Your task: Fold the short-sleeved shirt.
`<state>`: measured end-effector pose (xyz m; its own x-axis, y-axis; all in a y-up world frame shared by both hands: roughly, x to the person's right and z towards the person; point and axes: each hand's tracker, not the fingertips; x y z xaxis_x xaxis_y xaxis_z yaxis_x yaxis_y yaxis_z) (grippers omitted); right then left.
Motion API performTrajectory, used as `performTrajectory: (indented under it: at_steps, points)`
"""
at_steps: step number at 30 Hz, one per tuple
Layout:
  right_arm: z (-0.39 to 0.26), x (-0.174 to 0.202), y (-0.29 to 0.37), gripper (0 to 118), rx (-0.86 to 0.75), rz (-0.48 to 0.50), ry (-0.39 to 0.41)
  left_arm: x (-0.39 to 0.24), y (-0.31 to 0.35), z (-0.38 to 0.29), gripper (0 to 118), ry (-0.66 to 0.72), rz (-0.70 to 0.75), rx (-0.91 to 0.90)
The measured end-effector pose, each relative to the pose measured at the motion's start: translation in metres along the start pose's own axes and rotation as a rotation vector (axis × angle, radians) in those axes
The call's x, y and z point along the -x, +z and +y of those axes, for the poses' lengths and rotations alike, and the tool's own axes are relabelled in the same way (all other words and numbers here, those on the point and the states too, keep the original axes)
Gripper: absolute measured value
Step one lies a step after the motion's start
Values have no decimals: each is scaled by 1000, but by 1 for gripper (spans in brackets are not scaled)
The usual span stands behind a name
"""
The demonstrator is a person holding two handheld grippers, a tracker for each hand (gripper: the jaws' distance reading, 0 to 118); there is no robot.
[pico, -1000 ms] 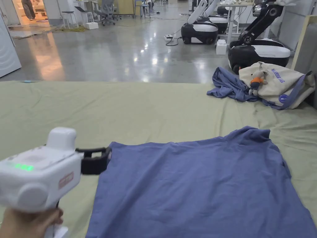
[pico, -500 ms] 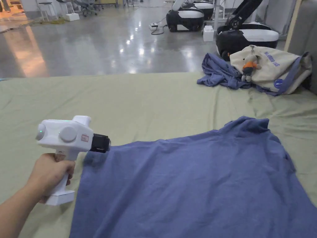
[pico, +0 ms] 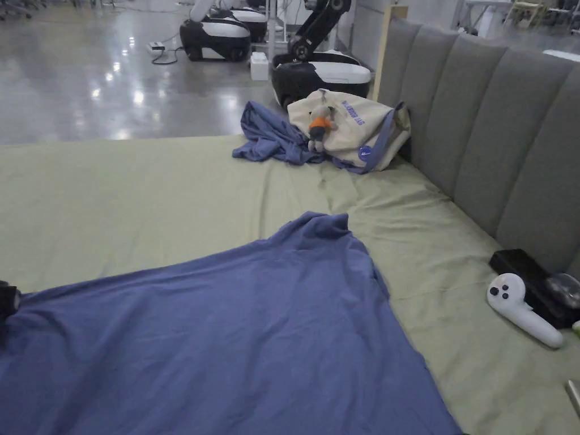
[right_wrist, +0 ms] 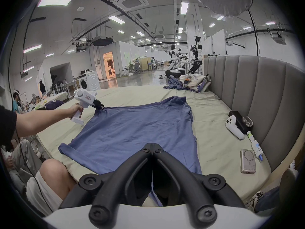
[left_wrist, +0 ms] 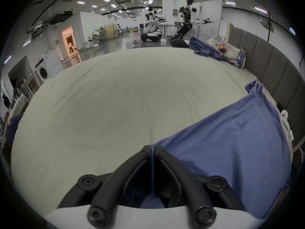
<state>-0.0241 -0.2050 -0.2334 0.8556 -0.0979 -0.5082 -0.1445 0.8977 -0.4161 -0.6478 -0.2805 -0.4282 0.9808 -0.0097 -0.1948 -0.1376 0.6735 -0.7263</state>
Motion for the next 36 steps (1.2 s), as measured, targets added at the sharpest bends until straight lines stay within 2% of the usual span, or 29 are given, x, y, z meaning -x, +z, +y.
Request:
performTrajectory:
  at_steps: [1, 2, 3, 4, 5, 6, 10, 14, 16, 18, 20, 22, 23, 24, 26, 28, 30, 31, 34, 35, 36]
  points:
    - [9, -9, -7, 3, 4, -6, -4, 0, 5, 1, 5, 16, -5, -5]
    - [18, -16, -16, 17, 15, -24, -4, -1, 11, 2, 5, 23, -9, -11]
    - [30, -25, -29, 45, 54, -61, 19, -1, 17, 2, 5, 23, -17, -22]
    - [42, -36, -49, 84, 80, -75, 26, 0, 22, 1, 5, 23, -20, -40]
    - [51, -45, -66, 115, 92, -92, 30, 1, 25, 3, 5, 26, -16, -40]
    - [62, -56, -85, 118, 69, -84, 28, 5, 27, 5, 5, 32, -6, -49]
    - [113, -100, -177, 118, 83, -78, -6, 8, 38, 5, 5, 62, -12, -44]
    - [135, -134, -280, 118, 208, -221, 38, 8, 36, 5, 5, 58, 9, -31]
    - [134, -149, -328, 115, 315, -189, -40, 8, 37, 4, 5, 69, 21, -26]
    - [130, -160, -358, 113, 373, -198, -119, 13, 39, 4, 5, 86, 26, -29]
    - [122, -161, -379, 113, 411, -258, -92, 14, 42, 2, 5, 105, 23, -35]
    - [116, -162, -397, 111, 473, -198, -88, 11, 41, 3, 5, 107, 18, -26]
    - [112, -160, -402, 109, 502, -221, -93, 7, 41, 3, 5, 89, 29, -21]
    - [111, -157, -406, 109, 512, -244, -58, 4, 41, 4, 5, 77, 34, -19]
    - [109, -154, -409, 105, 509, -225, -43, 5, 41, 7, 5, 73, 32, -17]
    - [108, -154, -406, 91, 527, -184, -114, 5, 43, 11, 5, 75, 28, -19]
    - [106, -157, -404, 53, 526, -148, -175, 12, 41, 15, 5, 83, 24, -21]
    - [106, -159, -401, 42, 527, -158, -167, 13, 42, 17, 5, 89, 22, -23]
    - [107, -165, -398, 31, 509, -136, -229, 28, 31, 20, 5, 93, 18, -26]
    - [107, -168, -399, 19, 509, -133, -239, 29, 30, 21, 5, 88, 19, -22]
    - [107, -170, -399, 12, 508, -126, -251, 30, 29, 21, 5, 80, 20, -21]
